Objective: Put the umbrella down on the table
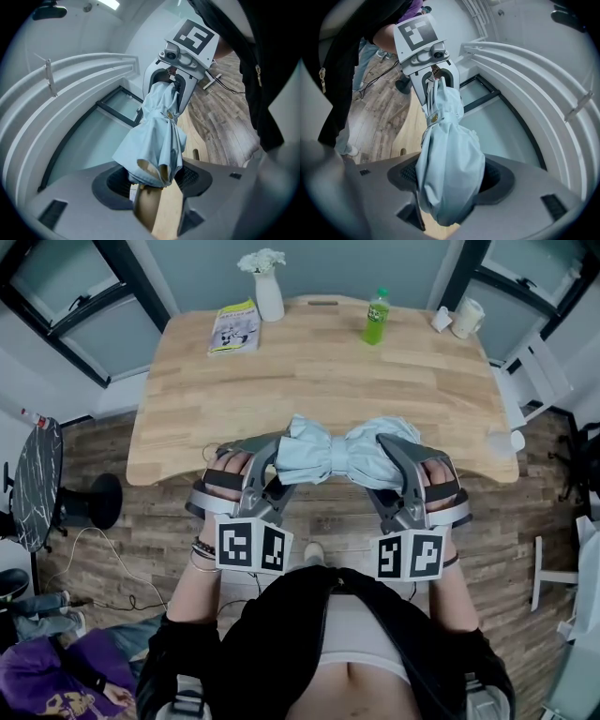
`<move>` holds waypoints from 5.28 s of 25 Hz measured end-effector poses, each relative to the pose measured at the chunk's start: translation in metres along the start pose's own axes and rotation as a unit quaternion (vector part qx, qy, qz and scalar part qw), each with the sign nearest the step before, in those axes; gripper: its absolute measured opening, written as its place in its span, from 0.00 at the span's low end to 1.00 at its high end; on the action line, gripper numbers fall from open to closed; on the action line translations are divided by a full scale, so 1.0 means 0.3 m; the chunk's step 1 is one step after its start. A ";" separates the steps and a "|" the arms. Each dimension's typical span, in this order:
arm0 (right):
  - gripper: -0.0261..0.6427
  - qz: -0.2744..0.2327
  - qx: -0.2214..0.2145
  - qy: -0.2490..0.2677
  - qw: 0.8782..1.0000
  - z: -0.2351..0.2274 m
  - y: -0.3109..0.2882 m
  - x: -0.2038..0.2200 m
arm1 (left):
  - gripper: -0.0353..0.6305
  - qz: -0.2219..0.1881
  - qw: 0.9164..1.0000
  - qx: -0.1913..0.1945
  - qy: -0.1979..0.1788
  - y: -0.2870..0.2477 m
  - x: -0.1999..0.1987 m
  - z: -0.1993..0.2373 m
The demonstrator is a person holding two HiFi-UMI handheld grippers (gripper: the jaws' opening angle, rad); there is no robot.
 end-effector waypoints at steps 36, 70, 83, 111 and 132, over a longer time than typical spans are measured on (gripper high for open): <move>0.52 -0.013 -0.011 0.017 1.000 -0.104 -0.137 0.101 | 0.44 0.006 1.000 -0.003 0.014 -0.159 -0.069 0.070; 0.52 -0.039 -0.025 0.029 0.999 -0.174 -0.324 0.184 | 0.44 0.028 0.999 -0.001 0.026 -0.348 -0.093 0.129; 0.52 -0.013 -0.052 0.013 0.998 -0.174 -0.504 0.194 | 0.44 0.015 0.999 0.038 0.022 -0.531 -0.030 0.157; 0.52 0.004 -0.113 -0.001 0.994 -0.065 -0.683 0.196 | 0.44 0.024 0.995 0.094 0.035 -0.693 0.075 0.074; 0.52 0.001 -0.137 0.006 0.991 0.019 -0.772 0.214 | 0.44 0.030 0.991 0.125 0.042 -0.766 0.123 0.014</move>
Point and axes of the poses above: the fingertips, and each gripper's own axes: y backward along the fingers, z to its left, x out of its underside, the point moved 2 cm from there along y, backward along the fingers, and after that the axes turned 12 degrees about z, right-handed, at the moved point
